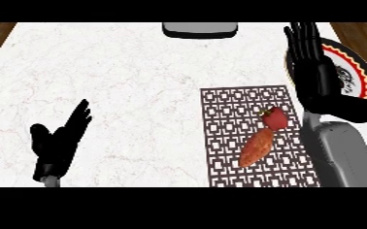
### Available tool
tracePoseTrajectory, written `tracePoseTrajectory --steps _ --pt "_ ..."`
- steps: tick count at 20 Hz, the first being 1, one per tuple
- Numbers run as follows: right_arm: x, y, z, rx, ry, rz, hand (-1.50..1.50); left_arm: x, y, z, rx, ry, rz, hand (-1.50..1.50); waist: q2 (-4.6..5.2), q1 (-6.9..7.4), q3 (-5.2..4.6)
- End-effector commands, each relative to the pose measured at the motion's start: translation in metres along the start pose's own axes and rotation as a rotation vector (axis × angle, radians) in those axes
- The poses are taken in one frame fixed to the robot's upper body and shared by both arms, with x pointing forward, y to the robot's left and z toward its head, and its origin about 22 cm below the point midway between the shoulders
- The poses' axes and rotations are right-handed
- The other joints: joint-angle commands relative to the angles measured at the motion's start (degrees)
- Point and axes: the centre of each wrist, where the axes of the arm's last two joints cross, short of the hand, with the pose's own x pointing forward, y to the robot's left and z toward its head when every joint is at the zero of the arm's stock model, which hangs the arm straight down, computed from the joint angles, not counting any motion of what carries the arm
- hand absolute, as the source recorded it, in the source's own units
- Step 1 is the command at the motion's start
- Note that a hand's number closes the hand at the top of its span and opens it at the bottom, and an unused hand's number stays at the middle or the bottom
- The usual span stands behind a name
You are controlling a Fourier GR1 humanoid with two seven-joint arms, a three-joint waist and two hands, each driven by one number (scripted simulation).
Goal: Pick the bell pepper from the placemat and place it in the plate
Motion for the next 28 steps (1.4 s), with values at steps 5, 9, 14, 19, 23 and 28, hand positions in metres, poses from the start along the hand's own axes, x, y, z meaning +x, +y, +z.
tracePoseTrajectory --steps 5,9,14,19,23,28 --pt "-0.02 0.042 0.025 0.405 0.262 -0.107 1.5 0.032 0.016 -0.019 0.014 -0.271 -0.067 0.0 -0.6 1.56 2.26" --pt "-0.028 0.021 0.049 0.113 0.039 0.262 -1.5 0.003 0.014 -0.014 0.004 -0.262 -0.065 0.0 -0.78 0.24 2.31" --pt "-0.069 0.025 0.114 0.162 -0.025 0.152 -1.5 -0.011 0.016 -0.025 -0.022 -0.28 -0.048 0.0 -0.69 1.04 2.37" --pt "-0.034 -0.008 0.137 0.094 -0.05 0.297 -1.5 -0.007 0.026 -0.024 -0.007 -0.277 -0.067 0.0 -0.92 0.75 2.34" --pt "-0.012 -0.037 0.147 0.066 -0.048 0.377 -1.5 0.002 0.029 -0.031 0.003 -0.289 -0.069 0.0 -0.93 0.62 2.33" --pt "-0.004 -0.065 0.143 0.145 0.1 0.626 -1.5 -0.03 0.02 -0.021 -0.015 -0.282 -0.056 0.0 -0.9 0.92 2.25"
